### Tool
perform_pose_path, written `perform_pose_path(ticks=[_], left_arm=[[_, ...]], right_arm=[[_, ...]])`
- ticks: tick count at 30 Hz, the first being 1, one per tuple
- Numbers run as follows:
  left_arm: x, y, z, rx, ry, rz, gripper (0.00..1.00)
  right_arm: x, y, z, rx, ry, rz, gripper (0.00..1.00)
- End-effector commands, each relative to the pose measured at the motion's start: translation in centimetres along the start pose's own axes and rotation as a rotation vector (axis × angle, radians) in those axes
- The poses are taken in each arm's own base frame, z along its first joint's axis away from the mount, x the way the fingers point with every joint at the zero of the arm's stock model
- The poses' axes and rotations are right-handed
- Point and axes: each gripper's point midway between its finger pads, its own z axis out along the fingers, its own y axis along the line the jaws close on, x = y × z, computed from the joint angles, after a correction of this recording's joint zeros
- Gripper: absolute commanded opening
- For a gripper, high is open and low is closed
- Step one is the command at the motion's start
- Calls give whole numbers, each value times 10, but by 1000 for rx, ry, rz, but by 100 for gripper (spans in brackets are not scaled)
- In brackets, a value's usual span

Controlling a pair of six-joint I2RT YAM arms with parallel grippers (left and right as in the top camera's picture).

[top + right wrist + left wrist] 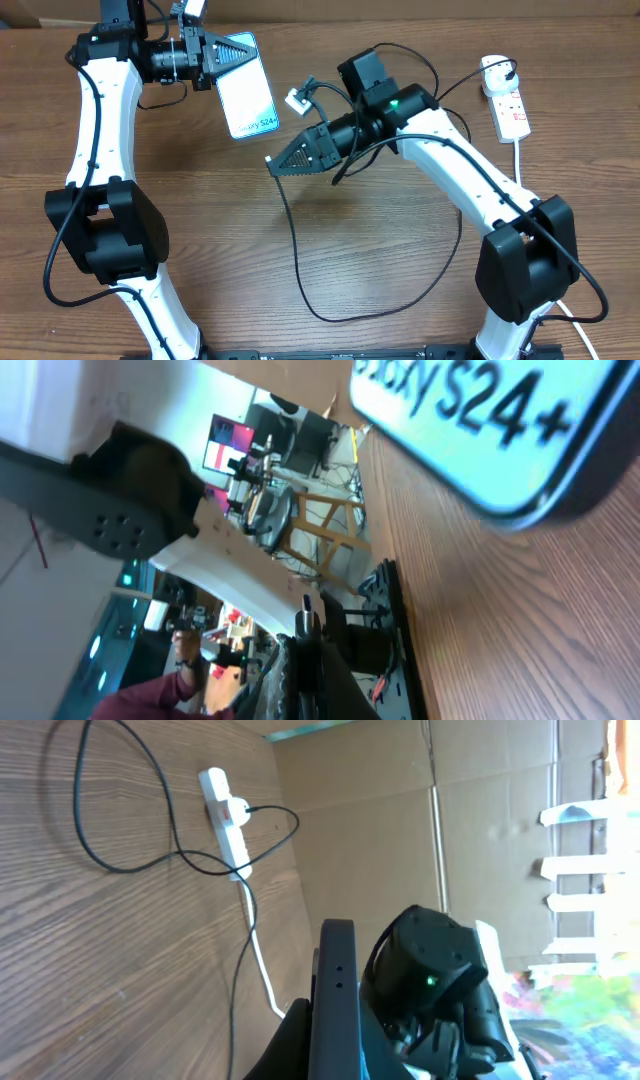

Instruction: Plug charger to phone and switch on socket

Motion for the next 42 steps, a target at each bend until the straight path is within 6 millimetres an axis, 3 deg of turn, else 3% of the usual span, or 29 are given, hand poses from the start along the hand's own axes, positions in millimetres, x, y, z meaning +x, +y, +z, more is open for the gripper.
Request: perform_pose_path(ticks=[1, 13, 24, 30, 42], left_arm=[[2, -27, 0, 72, 18, -17, 4], [2, -28, 0, 71, 19, -51, 4], [3, -27, 0, 70, 23, -126, 4], [4, -26, 0, 66, 23, -155, 4], [1, -18, -1, 19, 6, -305, 4]], right_arm=[[-7, 11, 2, 26, -16, 74, 4], [-33, 11, 6, 44, -77, 89, 4], [-35, 8, 7, 38, -81, 119, 4], [-43, 25, 0, -46, -75, 76, 4], [-43, 29, -17, -88, -74, 111, 4]])
